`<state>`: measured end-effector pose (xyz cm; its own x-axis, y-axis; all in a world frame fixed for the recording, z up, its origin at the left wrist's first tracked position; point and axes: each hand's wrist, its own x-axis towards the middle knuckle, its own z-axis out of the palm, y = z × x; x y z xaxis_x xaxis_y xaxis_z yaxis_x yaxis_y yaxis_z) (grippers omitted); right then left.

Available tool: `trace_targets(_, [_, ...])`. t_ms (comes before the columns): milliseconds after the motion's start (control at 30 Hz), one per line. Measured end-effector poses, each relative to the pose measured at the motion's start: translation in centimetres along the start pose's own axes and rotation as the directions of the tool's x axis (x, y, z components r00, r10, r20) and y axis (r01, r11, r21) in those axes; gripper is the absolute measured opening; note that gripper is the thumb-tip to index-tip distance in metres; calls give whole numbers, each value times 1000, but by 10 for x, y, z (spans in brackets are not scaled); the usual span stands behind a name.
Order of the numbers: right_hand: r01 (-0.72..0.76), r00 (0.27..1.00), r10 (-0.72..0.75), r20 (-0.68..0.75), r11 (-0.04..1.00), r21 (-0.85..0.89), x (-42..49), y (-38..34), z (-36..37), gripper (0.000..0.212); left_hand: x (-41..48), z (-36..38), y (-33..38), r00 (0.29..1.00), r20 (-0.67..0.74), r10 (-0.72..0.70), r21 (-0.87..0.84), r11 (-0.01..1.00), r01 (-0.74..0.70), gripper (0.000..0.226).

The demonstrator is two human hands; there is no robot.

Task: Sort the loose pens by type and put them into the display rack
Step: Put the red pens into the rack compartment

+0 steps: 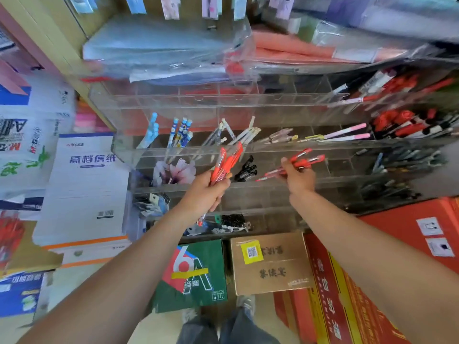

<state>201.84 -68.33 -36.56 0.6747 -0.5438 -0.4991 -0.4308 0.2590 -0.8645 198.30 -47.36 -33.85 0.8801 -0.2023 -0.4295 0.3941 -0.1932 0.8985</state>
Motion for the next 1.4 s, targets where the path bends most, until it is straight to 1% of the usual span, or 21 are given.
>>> trace_targets(100, [-14,1000,15,4,997,-78,11,11,6,12,3,0,-3,1000,22,-7,8,1000,6,5])
trace_targets(167, [-30,999,32,7,991,-128,18,17,8,11,5,-1,-5,999,29,-18,17,1000,18,12])
trace_targets(233, [-58,998,60,8,984,-170,22,20,7,20,6,-2,-7,999,41,-31,31,999,30,23])
trace_targets(367, [-50,998,54,31,990,-131,23,23,5,23,6,-5,-8,996,82,-41,59,998,36,32])
trace_targets(433, [-18,999,26,43,985,-170,25,25,2,15,6,-4,-8,994,94,-49,57,997,44,31])
trace_targets(467, [1,999,10,51,981,-195,26,27,1,16,7,-3,-7,994,97,-55,56,997,49,28])
trace_targets(533, [11,1000,-6,21,964,-264,28,28,-3,32,7,-1,-7,991,118,-69,58,996,63,17])
trace_targets(600, [59,993,-90,-76,937,-343,24,26,-8,52,6,2,-5,987,147,-66,65,996,57,7])
trace_targets(667, [177,958,-244,-147,913,-367,14,22,-14,51,6,5,-3,984,169,-57,81,996,43,9])
trace_targets(700, [231,948,-288,-132,913,-335,6,20,-16,45,6,7,-3,982,182,-56,90,995,40,10])
trace_targets(767, [274,960,-279,9,939,-208,-13,16,-18,32,6,10,-2,975,212,-62,110,993,39,9])
trace_targets(833, [208,956,-174,234,969,-129,-31,15,-18,25,6,15,0,964,255,-72,121,992,42,12])
trace_targets(867, [154,926,-103,364,981,-114,-39,15,-17,26,6,18,1,956,284,-75,136,990,37,15])
trace_targets(933, [51,827,18,562,993,-108,-50,16,-14,31,3,24,4,931,355,-84,193,981,15,19])
trace_targets(1000, [-24,752,88,653,994,-106,-54,17,-12,26,1,28,7,894,434,-110,239,971,4,14])
trace_targets(1033, [-51,739,107,665,993,-104,-53,19,-12,20,0,29,7,879,458,-128,252,968,10,9])
trace_targets(1100, [-83,747,146,649,988,-127,-52,19,-14,14,-1,30,8,872,463,-157,277,960,26,8])
trace_targets(1167, [-92,772,152,617,987,-129,-49,20,-16,18,0,31,8,877,443,-184,297,954,50,8])
trace_targets(1267, [-103,836,126,534,992,-72,-43,16,-23,13,2,32,8,894,392,-216,279,954,109,8])
trace_targets(1333, [-100,877,101,470,995,-28,-36,8,-31,17,4,31,6,910,351,-221,237,961,142,8])
trace_targets(1400, [-82,929,70,364,996,18,-28,-3,-42,17,7,30,4,937,279,-210,216,965,152,14])
